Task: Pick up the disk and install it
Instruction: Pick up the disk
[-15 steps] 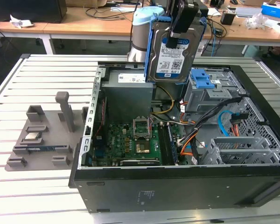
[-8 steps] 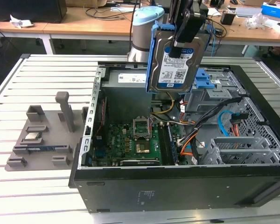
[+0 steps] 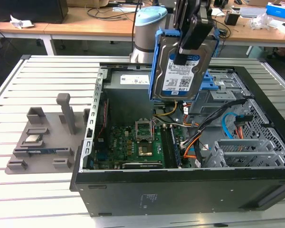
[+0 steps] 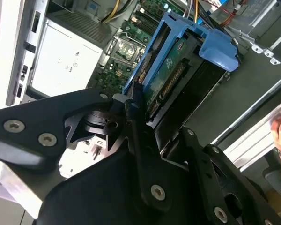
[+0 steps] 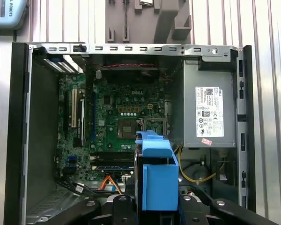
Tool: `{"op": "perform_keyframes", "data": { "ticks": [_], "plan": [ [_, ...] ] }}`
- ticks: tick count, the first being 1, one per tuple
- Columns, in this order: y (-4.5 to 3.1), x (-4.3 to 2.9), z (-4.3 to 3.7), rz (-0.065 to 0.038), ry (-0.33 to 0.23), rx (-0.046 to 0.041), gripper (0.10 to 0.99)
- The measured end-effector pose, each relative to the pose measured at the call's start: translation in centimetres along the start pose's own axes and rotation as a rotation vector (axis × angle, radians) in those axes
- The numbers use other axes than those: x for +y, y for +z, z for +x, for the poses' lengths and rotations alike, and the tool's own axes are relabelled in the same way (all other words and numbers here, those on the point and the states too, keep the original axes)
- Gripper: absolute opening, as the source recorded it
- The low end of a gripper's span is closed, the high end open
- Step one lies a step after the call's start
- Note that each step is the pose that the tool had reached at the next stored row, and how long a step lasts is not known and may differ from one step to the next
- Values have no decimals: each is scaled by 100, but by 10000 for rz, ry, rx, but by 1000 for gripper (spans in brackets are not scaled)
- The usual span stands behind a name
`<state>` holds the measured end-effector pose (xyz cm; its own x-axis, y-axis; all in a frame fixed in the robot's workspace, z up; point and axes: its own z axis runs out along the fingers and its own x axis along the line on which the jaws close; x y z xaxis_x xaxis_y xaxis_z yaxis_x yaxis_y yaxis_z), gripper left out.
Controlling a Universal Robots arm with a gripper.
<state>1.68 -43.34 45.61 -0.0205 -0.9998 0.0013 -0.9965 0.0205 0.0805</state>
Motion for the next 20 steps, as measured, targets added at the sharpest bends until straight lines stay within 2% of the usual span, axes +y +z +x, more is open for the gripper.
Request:
{"op": "perform_keyframes", "data": {
  "ticks": [6, 12, 14, 20],
  "plan": [
    [12, -4, 170, 0, 1, 9, 361],
    [20, -8, 289, 0, 1, 15, 361],
    [25, -10, 362, 1, 1, 19, 361],
    [34, -13, 509, 0, 2, 27, 361]
  ]
}}
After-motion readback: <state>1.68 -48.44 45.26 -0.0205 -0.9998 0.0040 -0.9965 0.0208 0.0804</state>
